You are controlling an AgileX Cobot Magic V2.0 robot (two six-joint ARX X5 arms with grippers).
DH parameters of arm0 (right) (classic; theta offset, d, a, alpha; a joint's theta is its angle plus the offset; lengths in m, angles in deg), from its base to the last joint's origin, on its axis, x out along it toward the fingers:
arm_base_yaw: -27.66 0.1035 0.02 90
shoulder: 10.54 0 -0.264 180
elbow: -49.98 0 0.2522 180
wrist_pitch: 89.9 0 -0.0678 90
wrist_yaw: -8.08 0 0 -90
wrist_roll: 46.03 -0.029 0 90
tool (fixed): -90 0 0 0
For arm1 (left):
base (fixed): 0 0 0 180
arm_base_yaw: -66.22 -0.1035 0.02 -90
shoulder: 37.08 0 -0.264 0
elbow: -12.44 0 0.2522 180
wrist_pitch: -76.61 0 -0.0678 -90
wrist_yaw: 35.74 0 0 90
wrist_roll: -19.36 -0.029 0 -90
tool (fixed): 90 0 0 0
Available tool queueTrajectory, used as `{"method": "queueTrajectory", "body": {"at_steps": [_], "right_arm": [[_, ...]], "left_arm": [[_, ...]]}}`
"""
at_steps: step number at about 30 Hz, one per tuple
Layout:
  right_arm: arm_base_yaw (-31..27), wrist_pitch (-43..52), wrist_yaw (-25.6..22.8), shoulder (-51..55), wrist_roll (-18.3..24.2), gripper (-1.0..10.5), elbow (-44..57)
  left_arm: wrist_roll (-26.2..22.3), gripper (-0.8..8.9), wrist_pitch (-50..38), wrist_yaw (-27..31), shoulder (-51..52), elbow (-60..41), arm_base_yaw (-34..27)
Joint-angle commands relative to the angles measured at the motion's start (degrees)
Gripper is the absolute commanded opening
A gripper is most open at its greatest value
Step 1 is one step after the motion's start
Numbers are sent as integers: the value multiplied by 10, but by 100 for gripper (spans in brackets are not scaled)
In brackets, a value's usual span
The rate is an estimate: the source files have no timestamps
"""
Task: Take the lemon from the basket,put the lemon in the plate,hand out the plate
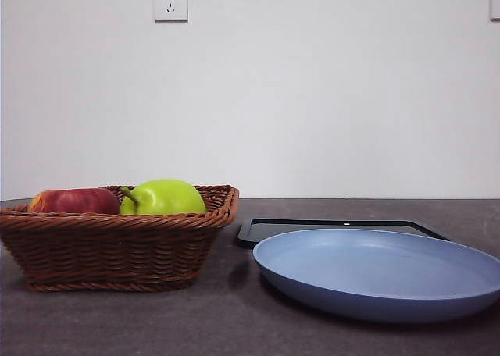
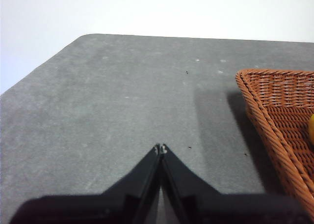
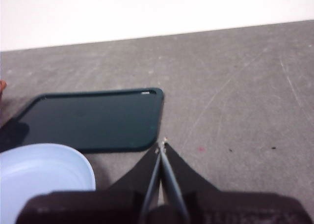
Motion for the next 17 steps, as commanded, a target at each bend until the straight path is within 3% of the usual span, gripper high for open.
{"method": "queueTrajectory", "body": {"at_steps": [1, 5, 8, 11, 14, 17], "right_arm": [[1, 19, 1, 1, -91, 3, 3], [1, 26, 0, 1, -229, 3, 3], [1, 43, 0, 1, -295, 3, 3], [1, 65, 7, 1, -323, 4, 3], [1, 76, 60, 1, -313, 3, -1], [1, 60, 98, -9, -312, 3, -17]], "left_arm": [[52, 8, 2, -27, 2, -3, -2], [151, 8, 2, -102, 2, -3, -2], [203, 8, -3, -174, 2, -3, -2], [210, 8, -16, -240, 2, -3, -2], [213, 7, -50, -285, 2, -2, -2], [240, 7, -64, -292, -1, 16, -2]]}}
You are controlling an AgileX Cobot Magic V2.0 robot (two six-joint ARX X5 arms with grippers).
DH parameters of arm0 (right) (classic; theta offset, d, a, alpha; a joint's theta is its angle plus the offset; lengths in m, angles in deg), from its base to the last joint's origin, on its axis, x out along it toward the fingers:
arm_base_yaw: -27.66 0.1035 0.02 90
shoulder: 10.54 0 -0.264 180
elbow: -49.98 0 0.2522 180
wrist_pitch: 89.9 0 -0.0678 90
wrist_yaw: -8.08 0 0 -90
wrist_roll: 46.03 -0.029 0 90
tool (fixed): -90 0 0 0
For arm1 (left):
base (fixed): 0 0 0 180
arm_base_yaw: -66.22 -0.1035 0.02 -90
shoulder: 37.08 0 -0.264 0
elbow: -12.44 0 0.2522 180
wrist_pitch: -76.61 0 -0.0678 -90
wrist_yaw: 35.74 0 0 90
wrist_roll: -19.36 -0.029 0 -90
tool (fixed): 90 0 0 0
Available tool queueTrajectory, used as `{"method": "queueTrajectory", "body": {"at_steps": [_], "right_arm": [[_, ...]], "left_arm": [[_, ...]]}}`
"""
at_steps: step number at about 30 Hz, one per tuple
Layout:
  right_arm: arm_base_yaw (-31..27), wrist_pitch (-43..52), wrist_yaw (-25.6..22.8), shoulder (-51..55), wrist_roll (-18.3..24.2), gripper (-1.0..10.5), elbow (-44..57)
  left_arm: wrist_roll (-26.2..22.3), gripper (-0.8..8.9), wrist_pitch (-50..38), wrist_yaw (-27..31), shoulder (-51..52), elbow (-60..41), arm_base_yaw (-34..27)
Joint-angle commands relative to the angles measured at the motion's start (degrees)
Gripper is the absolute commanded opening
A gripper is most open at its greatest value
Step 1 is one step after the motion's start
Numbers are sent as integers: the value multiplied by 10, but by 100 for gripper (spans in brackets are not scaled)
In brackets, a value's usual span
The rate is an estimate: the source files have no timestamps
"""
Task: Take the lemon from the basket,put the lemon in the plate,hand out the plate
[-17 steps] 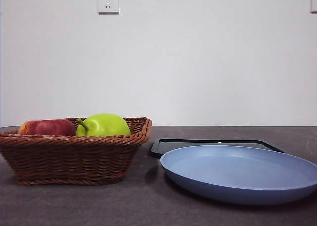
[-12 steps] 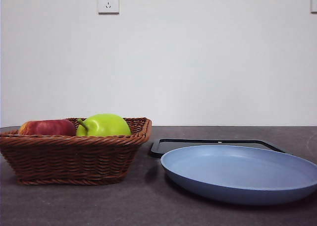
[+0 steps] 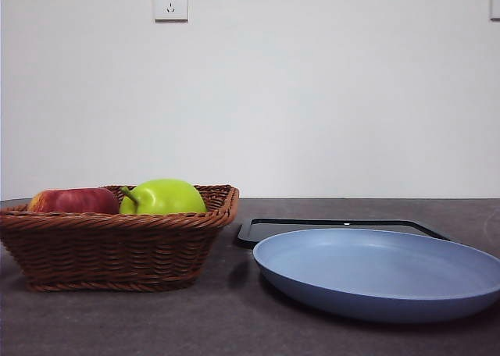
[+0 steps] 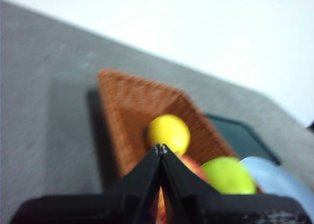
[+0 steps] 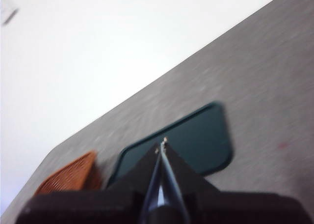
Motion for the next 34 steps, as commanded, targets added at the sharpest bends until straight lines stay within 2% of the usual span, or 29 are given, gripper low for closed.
{"method": "queueTrajectory", "body": {"at_steps": [1, 6, 12, 18, 23, 27, 29, 34], "right_arm": [[1, -15, 28, -12, -11, 3, -23], [1, -82, 31, -63, 0, 3, -83], [1, -135, 44, -143, 66, 3, -169], [1, -209, 44, -237, 147, 3, -267], [1, -282, 44, -318, 199, 4, -342], [1, -359, 44, -393, 256, 4, -398], [1, -397, 44, -429, 277, 4, -418], [1, -443, 45, -520, 290, 19, -435]], "left_arm": [[29, 7, -1, 0, -6, 25, -2], [18, 7, 47, 25, -62, 98, -2], [-6, 7, 58, 10, -182, 184, -2], [-52, 7, 71, -71, -315, 274, -1], [-88, 7, 122, -121, -419, 354, 3], [-143, 7, 196, -121, -495, 423, 23], [-148, 7, 226, -113, -524, 450, 35], [-175, 15, 280, -98, -589, 504, 78]]}}
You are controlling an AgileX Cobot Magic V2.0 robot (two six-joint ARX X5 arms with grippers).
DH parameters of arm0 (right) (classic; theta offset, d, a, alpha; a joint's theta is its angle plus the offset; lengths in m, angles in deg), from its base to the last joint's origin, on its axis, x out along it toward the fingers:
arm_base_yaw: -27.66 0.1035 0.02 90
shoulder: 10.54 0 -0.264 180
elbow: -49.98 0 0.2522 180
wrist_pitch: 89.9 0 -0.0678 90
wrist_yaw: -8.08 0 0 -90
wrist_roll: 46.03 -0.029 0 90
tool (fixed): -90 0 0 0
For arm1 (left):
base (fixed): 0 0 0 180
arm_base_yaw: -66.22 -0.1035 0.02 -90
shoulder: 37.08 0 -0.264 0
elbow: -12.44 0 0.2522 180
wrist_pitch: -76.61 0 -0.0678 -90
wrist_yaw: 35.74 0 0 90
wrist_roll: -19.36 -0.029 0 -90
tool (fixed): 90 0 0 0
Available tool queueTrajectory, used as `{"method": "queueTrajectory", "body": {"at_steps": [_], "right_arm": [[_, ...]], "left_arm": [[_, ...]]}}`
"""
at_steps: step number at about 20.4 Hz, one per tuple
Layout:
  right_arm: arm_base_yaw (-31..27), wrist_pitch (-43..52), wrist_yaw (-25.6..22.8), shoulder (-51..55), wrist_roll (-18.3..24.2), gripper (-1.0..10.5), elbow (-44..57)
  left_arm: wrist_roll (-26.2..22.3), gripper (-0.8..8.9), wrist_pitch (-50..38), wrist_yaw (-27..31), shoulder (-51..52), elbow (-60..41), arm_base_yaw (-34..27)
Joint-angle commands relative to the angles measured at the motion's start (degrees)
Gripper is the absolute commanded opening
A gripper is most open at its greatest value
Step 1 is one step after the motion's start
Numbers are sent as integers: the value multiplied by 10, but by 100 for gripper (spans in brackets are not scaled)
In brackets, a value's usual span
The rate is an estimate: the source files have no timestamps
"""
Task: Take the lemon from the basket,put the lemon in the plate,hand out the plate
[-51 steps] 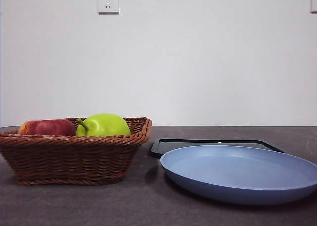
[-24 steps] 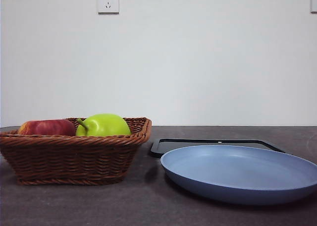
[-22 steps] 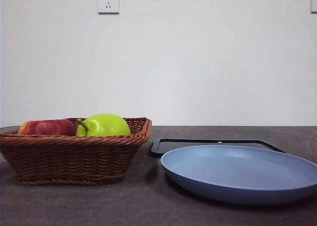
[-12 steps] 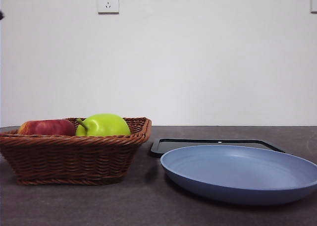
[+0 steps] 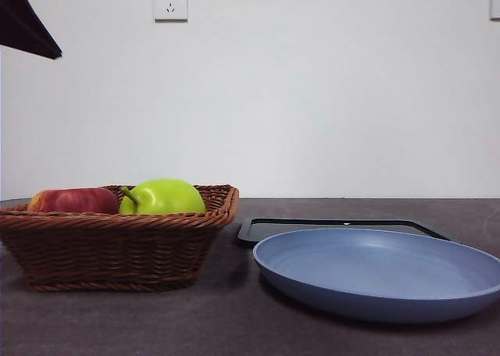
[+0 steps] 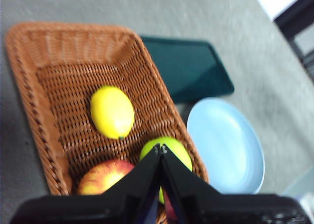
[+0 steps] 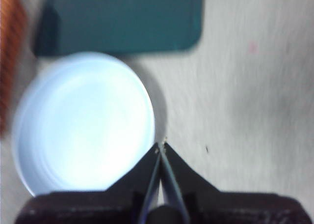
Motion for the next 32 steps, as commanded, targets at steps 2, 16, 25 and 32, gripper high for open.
{"method": "queueTrajectory", "body": {"at_steps": [2, 16, 25, 32], "right_arm": [[1, -6, 16, -51, 13, 77, -9], [59, 123, 45, -299, -24, 297, -9], [81, 160, 45, -352, -51, 21, -9], [76, 155, 46, -342, -54, 3, -9]], "left_arm": [[-21, 126, 0, 1, -12, 12, 30], [-15, 315, -12, 5, -12, 12, 80], [-15, 315, -12, 5, -12, 12, 80], [-9, 315, -15, 3, -12, 12, 80]]}}
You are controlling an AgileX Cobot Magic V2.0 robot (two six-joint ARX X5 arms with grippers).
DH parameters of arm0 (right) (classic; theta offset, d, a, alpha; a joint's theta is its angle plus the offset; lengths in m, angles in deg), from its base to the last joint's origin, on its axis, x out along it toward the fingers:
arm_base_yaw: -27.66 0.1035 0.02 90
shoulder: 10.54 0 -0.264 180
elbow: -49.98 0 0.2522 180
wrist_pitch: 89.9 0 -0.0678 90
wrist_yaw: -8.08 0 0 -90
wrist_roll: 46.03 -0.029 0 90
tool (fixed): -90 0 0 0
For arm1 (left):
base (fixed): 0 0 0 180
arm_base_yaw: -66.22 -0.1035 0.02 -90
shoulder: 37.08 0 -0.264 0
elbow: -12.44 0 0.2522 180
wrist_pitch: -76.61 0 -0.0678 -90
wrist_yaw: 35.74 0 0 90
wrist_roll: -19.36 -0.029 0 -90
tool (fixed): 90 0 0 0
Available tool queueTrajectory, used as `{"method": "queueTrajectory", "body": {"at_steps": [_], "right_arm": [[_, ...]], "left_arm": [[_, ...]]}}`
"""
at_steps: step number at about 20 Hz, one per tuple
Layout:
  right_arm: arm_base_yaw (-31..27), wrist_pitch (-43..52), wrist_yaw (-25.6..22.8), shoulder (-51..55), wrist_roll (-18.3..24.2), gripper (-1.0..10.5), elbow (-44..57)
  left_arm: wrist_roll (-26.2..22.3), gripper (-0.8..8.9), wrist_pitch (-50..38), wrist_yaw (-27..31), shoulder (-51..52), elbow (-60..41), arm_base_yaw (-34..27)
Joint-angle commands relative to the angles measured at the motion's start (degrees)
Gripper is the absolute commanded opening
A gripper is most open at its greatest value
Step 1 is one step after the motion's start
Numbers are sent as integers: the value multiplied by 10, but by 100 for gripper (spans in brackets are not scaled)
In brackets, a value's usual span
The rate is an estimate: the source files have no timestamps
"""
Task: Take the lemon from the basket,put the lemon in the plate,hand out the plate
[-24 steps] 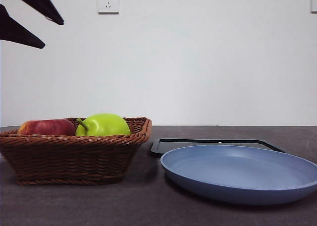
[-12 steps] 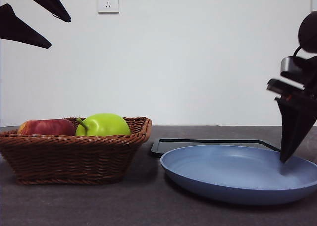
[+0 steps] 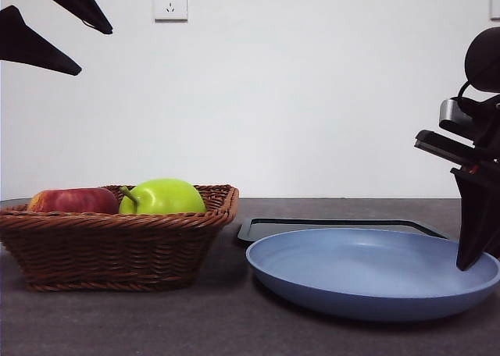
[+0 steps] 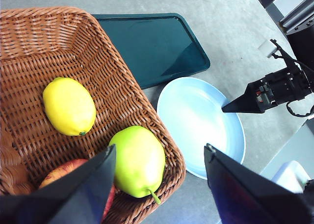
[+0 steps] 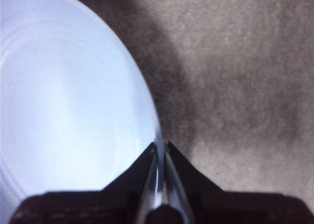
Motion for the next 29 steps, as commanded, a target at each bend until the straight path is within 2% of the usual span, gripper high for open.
{"method": "queueTrajectory", "body": {"at_steps": [1, 4, 9, 12, 14, 17, 24, 27, 29], "right_arm": [[-3, -9, 4, 10, -4, 3, -8], [-11, -32, 43, 53, -3, 3, -8], [-14, -79, 41, 148, 2, 3, -8], [-14, -100, 40, 192, 3, 3, -8], [-14, -113, 40, 213, 3, 3, -8], [-14, -122, 39, 230, 4, 3, -8], [-14, -123, 39, 234, 8, 3, -8], [-14, -123, 39, 234, 12, 3, -8], [-14, -123, 39, 234, 12, 3, -8]], "left_arm": [[10, 315, -6, 6, -3, 9, 4], [13, 315, -6, 57, -10, 18, 12], [3, 316, -1, 103, -86, 87, 42], [-12, 369, 30, 154, -161, 141, 66], [-20, 369, 55, 194, -216, 174, 82], [-21, 369, 47, 257, -278, 198, 98], [-21, 369, -36, 267, -400, 201, 115], [-23, 369, -44, 306, -443, 201, 122], [-23, 369, -45, 308, -457, 201, 123]]}}
